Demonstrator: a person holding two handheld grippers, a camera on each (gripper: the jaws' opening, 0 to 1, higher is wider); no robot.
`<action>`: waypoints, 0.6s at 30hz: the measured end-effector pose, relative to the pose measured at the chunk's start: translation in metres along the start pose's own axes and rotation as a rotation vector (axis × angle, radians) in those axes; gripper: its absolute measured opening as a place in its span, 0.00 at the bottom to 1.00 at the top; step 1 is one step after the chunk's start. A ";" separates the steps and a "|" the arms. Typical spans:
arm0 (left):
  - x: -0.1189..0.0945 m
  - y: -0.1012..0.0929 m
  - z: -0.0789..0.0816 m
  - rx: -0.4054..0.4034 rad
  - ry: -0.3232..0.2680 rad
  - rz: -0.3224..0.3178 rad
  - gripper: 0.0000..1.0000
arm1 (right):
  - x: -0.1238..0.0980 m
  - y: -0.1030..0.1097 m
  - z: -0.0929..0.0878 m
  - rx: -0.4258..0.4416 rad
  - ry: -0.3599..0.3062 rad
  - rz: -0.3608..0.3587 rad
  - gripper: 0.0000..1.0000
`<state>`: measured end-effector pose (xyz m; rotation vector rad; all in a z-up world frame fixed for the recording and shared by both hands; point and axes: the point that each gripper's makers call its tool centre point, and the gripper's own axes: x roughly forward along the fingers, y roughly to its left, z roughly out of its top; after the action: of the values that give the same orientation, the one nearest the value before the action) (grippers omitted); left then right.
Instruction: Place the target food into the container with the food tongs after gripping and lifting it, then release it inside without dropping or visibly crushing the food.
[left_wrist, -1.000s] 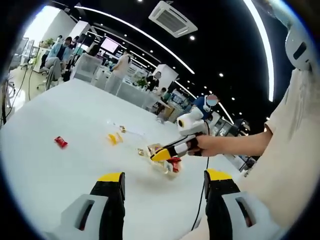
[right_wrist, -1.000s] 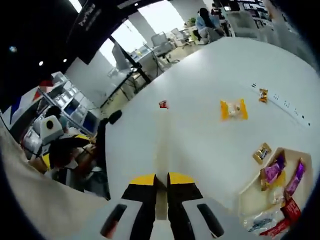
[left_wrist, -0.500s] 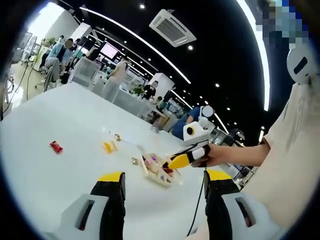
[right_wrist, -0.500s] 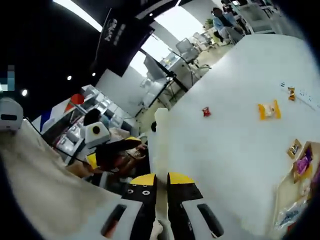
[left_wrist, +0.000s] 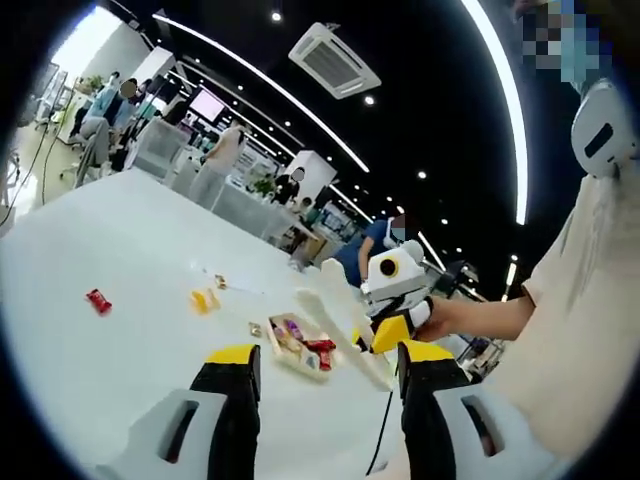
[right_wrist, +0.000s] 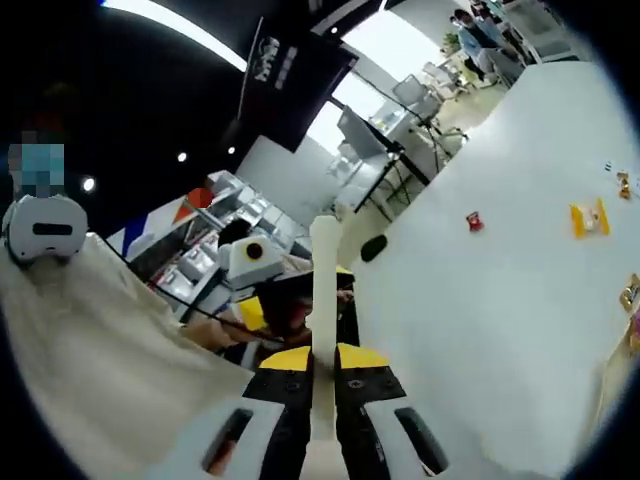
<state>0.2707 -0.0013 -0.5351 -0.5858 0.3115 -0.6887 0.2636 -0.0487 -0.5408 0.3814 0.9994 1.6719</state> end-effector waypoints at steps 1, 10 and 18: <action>0.000 -0.001 0.000 0.000 0.000 -0.005 0.51 | 0.000 0.002 0.000 -0.001 0.000 0.007 0.06; -0.002 -0.012 0.013 -0.024 -0.049 -0.047 0.40 | 0.000 0.015 -0.011 0.010 0.035 0.063 0.06; -0.005 -0.021 0.016 -0.040 -0.063 -0.079 0.29 | 0.001 0.020 -0.011 0.009 0.047 0.079 0.07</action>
<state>0.2640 -0.0050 -0.5097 -0.6594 0.2446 -0.7401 0.2429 -0.0533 -0.5327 0.3935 1.0384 1.7550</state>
